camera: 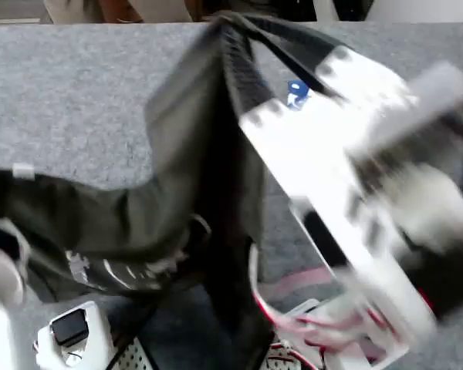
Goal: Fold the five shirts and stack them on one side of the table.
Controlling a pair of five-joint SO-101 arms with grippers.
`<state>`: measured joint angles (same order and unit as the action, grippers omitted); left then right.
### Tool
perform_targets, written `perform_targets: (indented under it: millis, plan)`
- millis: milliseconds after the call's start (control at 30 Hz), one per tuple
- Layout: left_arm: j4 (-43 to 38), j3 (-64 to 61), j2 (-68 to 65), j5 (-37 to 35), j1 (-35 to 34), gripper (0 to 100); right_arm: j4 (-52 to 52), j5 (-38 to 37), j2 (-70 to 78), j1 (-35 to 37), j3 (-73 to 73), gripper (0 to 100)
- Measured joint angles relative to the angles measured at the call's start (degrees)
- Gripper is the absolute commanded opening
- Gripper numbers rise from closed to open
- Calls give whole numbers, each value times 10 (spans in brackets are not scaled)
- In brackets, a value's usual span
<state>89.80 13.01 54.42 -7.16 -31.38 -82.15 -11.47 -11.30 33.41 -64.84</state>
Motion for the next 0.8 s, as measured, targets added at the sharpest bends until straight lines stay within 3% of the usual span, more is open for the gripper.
perform_targets:
  millis: [233, 367, 567, 800]
  plan:
    - [-327, -298, -66, 0, 0, 20, 234, 23, 80, -58, 237, 2]
    - [-469, -348, -127, 0, 1, 21, 344, 24, 150, -95, 280, 2]
    - [-539, -310, -233, 0, 1, 21, 449, 68, 279, -134, 231, 2]
    - [-605, -197, -405, 0, 1, 21, 464, 67, 475, -135, 48, 2]
